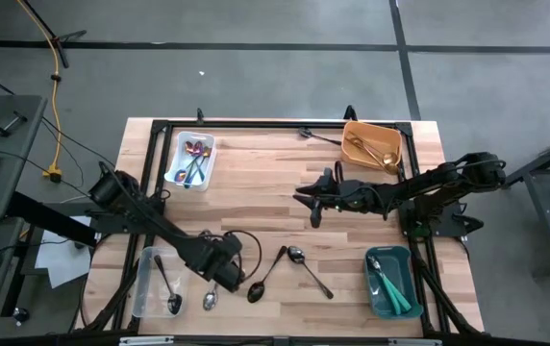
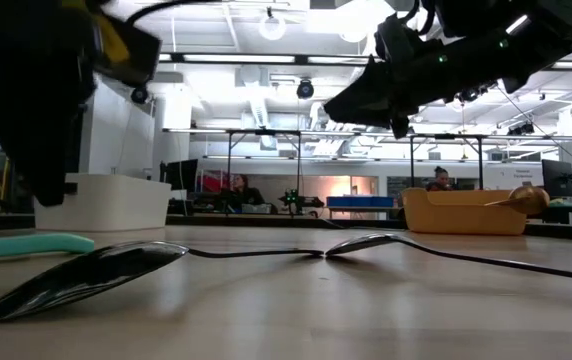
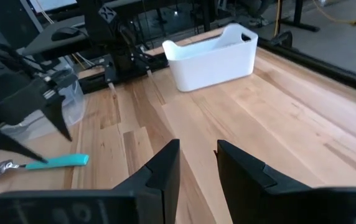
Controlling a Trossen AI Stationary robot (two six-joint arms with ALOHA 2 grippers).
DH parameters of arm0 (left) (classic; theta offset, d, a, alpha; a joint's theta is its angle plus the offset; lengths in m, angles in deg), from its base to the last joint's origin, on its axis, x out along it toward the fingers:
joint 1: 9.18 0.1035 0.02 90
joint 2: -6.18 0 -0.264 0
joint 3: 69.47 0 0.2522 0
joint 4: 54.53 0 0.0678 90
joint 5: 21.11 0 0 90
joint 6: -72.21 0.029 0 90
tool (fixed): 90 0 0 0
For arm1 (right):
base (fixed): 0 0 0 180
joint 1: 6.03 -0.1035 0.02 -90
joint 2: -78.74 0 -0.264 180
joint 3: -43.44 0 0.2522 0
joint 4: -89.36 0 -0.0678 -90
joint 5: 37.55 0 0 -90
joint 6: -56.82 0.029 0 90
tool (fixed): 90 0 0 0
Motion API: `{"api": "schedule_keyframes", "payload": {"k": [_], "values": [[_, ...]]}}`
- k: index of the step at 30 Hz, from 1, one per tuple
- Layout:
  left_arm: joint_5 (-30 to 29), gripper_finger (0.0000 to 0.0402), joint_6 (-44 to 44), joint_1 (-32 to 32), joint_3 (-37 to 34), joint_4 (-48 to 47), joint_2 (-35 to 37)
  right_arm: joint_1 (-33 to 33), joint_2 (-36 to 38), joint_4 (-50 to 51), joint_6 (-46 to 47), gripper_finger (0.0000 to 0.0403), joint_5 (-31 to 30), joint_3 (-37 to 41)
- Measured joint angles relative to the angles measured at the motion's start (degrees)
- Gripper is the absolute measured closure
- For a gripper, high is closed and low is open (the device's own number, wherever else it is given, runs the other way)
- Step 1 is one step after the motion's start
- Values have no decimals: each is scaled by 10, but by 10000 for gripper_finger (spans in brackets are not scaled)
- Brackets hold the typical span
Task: Sort silverware by color (type)
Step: Put the green spoon into the blue bin
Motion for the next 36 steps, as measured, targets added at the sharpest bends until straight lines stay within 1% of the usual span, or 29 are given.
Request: {"api": "schedule_keyframes", "payload": {"k": [4,11,20,23,25,27,32,34,36], "values": [[-2,186,-13,4,-17,8,0,0,0,13,8,302,0,0],[8,185,-14,3,-56,88,0,0,0,18,18,302,0,0],[11,186,-29,3,-92,100,2,0,0,19,18,302,0,0],[10,192,-30,3,-100,105,4,0,0,19,17,302,0,0],[10,207,-21,3,-101,105,3,0,0,19,17,302,0,0],[9,233,-8,4,-101,108,3,0,0,19,17,302,0,0],[10,328,48,21,-99,109,3,0,0,19,17,302,0,0],[-12,331,93,32,-94,93,9,0,0,19,17,302,0,0],[-48,331,141,48,-92,72,21,0,0,19,17,302,0,0]]}}
